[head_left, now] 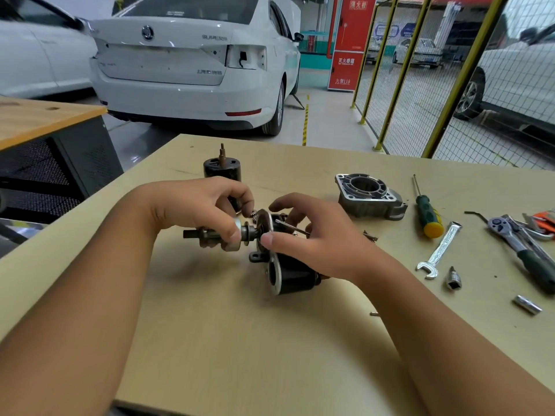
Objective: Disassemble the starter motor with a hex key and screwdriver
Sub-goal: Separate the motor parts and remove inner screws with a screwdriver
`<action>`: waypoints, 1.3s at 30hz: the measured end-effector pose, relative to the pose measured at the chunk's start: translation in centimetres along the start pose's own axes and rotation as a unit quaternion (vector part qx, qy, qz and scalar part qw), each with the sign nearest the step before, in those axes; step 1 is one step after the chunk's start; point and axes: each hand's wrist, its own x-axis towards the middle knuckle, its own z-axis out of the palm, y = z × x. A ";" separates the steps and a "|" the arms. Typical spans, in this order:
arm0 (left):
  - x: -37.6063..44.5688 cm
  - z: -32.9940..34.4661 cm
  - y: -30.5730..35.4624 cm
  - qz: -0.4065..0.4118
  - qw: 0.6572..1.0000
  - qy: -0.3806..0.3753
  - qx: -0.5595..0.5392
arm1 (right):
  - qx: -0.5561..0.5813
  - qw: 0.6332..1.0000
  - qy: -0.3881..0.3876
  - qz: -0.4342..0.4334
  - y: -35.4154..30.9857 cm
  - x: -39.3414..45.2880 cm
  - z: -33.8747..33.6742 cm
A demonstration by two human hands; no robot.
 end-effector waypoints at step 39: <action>3.1 4.7 1.6 0.225 0.972 0.001 -0.069 | 0.596 0.786 -0.091 0.139 2.7 1.0 -0.1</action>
